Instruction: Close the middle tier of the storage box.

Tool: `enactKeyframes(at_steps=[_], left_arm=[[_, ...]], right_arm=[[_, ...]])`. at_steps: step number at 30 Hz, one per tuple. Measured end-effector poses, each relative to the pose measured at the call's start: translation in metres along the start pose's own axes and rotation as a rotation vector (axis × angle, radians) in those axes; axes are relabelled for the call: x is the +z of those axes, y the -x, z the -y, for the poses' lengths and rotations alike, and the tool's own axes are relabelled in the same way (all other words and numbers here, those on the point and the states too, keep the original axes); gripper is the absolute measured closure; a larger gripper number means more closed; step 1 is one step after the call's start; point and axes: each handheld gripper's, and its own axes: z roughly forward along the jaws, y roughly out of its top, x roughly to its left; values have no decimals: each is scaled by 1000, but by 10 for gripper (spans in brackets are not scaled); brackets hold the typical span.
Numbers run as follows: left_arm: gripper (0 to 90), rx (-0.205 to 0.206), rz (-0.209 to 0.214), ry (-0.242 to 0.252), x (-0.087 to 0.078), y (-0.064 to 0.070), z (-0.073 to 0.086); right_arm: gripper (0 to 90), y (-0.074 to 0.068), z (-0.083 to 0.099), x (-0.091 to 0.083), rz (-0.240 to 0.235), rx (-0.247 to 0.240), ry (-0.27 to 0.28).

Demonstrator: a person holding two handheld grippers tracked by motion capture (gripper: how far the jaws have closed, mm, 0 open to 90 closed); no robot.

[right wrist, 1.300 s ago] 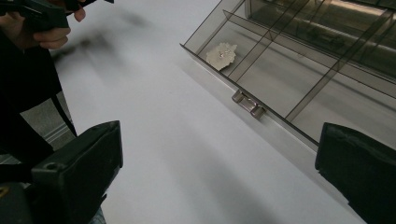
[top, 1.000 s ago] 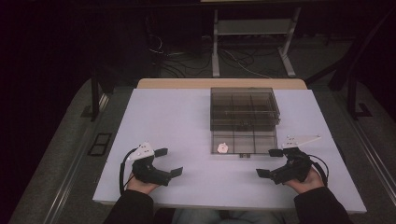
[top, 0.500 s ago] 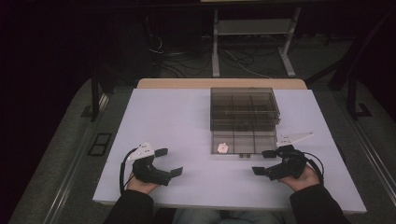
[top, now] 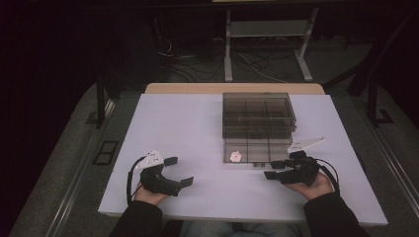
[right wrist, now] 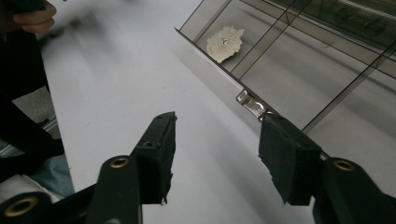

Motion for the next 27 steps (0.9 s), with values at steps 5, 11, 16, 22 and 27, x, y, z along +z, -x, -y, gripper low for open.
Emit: enactKeyframes(at_steps=[5, 11, 16, 22, 27], left_arm=[[0, 1, 0, 1, 0, -1, 0], [0, 1, 3, -2, 1, -1, 0], [0, 5, 6, -10, 2, -1, 0], [0, 12, 8, -16, 2, -2, 0], [0, 10, 8, -15, 3, -2, 0]], right_arm=[[541, 4, -1, 5, -2, 9, -18], [719, 8, -1, 10, 3, 23, -40], [850, 10, 0, 14, 28, 53, -67], [887, 13, 2, 19, 64, 98, -96], [889, 16, 3, 24, 97, 129, -108]])
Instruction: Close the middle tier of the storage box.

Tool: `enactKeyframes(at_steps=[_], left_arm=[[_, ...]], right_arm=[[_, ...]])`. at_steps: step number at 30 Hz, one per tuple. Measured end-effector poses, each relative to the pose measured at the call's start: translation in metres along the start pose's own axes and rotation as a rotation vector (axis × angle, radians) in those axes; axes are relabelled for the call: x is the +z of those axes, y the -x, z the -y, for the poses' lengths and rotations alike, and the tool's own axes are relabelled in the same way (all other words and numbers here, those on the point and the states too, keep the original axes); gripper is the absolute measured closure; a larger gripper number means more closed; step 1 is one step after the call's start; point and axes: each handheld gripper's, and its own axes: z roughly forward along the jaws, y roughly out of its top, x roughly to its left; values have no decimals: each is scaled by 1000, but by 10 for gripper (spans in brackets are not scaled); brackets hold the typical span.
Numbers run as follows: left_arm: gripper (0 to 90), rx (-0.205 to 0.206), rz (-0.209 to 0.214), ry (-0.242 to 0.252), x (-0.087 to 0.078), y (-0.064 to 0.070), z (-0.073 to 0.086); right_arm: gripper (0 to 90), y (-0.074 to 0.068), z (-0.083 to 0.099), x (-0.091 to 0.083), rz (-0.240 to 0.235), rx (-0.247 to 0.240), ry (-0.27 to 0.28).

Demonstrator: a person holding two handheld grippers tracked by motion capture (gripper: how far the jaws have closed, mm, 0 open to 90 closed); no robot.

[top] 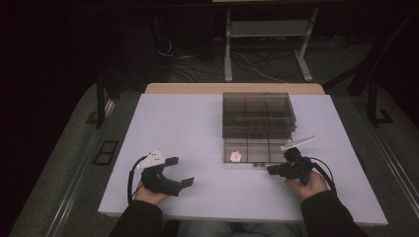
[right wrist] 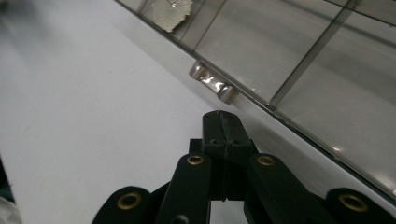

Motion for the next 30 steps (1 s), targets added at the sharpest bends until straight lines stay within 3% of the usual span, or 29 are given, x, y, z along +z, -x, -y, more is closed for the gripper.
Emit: enactKeyframes(at_steps=[10, 15, 25, 30], left_arm=[[0, 5, -1, -11, 0, 0, 0], [0, 5, -2, -8, 0, 0, 0], [0, 11, -1, -23, -1, -2, 0], [0, 8, 1, -20, 0, -2, 0]], right_arm=[[889, 3, 0, 8, 68, 75, 6], [890, 3, 0, 9, 77, 90, 17], [891, -5, 1, 11, 174, 38, 52], [891, -5, 0, 11, 173, 24, 59]])
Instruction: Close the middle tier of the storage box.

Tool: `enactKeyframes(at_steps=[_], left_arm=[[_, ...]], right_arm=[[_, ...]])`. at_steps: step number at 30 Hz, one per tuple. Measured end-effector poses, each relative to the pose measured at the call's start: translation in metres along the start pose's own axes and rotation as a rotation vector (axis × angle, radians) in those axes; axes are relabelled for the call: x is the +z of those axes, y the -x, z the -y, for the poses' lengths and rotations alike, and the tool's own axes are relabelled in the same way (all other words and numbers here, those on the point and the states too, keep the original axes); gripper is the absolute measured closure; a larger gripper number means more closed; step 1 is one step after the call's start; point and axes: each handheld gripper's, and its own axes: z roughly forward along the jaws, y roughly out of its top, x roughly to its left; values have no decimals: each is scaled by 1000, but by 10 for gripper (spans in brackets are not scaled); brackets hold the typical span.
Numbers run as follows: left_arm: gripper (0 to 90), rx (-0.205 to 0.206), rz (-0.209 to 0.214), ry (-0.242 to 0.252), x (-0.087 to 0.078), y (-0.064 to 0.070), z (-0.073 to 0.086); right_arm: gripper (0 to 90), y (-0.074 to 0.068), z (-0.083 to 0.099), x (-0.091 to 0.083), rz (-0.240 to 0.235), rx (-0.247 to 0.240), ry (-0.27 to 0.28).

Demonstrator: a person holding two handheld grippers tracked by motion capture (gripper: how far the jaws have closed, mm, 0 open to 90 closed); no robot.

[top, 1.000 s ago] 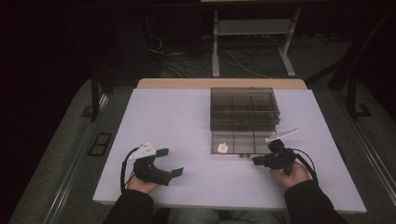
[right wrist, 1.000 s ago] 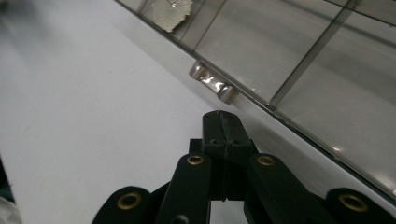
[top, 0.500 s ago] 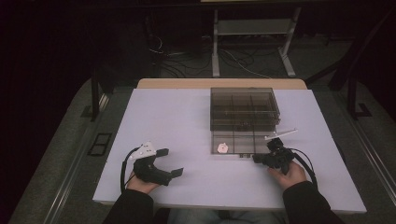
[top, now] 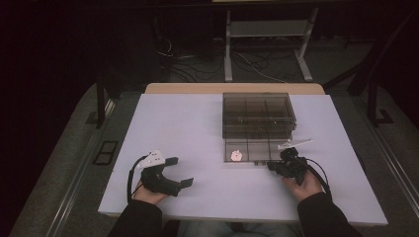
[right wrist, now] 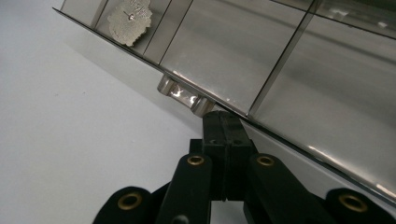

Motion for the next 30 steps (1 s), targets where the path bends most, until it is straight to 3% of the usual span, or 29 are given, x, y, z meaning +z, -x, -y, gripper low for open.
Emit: enactKeyframes(at_steps=[11, 30], left_arm=[[0, 1, 0, 1, 0, 0, 0], [0, 1, -2, 0, 0, 0, 0]], right_arm=[[892, -4, -4, -3, 4, -30, 40], [891, -5, -12, -8, -4, -38, 73]])
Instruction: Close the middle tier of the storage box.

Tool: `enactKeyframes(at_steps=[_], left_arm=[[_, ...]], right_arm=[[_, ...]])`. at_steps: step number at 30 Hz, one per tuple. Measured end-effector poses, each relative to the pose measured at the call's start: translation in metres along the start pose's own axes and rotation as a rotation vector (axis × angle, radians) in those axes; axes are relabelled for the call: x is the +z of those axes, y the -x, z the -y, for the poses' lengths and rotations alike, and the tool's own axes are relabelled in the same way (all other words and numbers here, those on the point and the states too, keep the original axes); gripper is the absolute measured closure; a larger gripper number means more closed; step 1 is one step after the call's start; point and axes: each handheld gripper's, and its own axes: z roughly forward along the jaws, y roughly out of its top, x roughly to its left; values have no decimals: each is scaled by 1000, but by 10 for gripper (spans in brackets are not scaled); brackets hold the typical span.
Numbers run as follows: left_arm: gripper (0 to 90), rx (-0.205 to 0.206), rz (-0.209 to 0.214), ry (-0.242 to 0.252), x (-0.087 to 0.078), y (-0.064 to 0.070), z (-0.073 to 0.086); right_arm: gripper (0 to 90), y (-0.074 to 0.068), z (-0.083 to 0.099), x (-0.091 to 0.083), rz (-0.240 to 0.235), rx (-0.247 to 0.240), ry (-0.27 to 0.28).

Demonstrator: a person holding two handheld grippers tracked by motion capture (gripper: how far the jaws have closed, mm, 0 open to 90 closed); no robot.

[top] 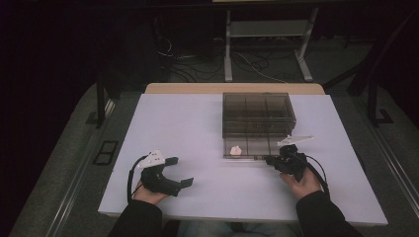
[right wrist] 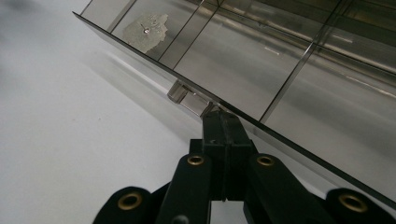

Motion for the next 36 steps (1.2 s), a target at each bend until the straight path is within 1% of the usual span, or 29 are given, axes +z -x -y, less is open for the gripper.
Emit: enactKeyframes(at_steps=[6, 19, 25, 27, 29, 31, 36], left_arm=[[0, -2, 2, 2, 0, 0, 0], [0, 0, 7, 1, 1, -1, 0], [0, -4, 9, 2, 1, -1, 0], [0, -4, 9, 1, 1, -1, 0], [0, -7, 10, 1, 1, -1, 1], [0, -8, 10, 1, 1, -1, 1], [0, -7, 10, 1, 1, -1, 1]], right_arm=[[892, 3, -3, -2, 0, 5, 15], [891, 6, -8, -2, -5, 12, 27], [891, 8, -14, -3, -2, 14, 45], [891, 9, -15, -3, 1, 19, 47], [891, 11, -16, -3, -9, 31, 49], [891, 12, -16, -3, -5, 39, 49], [891, 14, -18, -2, -6, 44, 51]])
